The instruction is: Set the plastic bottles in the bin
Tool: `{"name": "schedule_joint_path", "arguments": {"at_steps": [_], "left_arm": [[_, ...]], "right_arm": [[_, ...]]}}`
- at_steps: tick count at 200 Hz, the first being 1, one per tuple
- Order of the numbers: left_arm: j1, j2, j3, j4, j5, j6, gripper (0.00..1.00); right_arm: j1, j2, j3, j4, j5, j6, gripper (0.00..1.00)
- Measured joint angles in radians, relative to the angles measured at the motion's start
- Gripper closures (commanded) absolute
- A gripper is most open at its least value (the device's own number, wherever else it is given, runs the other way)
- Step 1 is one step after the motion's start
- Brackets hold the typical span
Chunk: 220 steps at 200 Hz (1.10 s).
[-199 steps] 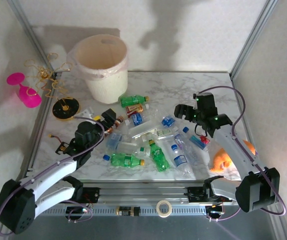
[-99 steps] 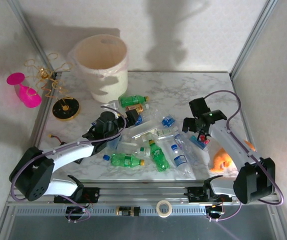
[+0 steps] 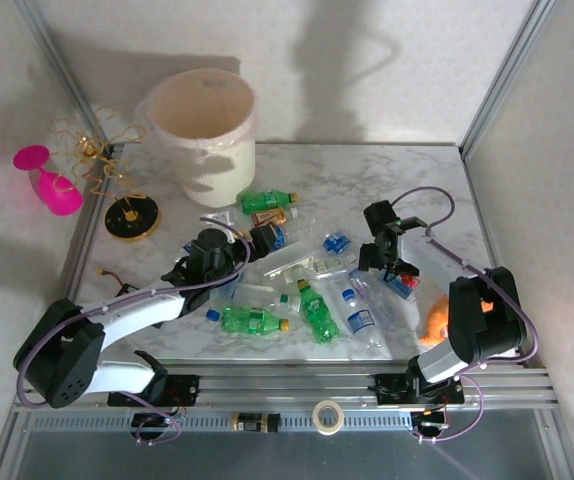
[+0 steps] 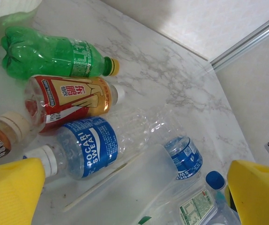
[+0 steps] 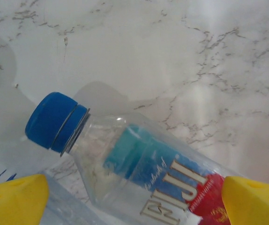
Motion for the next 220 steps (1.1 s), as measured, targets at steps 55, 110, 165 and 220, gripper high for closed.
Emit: {"name": "schedule_joint_path", "arguments": {"at_steps": [55,110,165,220], "left_arm": [[0.0,-0.062,-0.018,0.005,-0.031,-0.008,0.0],[0.0,-0.077,-0.032,0.006,-0.053,-0.02,0.0],[0.0,-0.077,-0.046,0.005,-0.053,-0.027,0.0],[0.0,-0.07,-0.046,0.006,-0.053,-0.027,0.0]], "right_arm": [[-0.083,0.072,0.006,0.093,0.006,-0.041,0.05],[-0.131,0.104,0.049,0.152,0.001,-0.071,0.04],[-0.131,0.133,0.012,0.173,-0.001,-0.077,0.1],[-0.131,0.152,0.001,0.182,0.005,-0.085,0.23]]}}
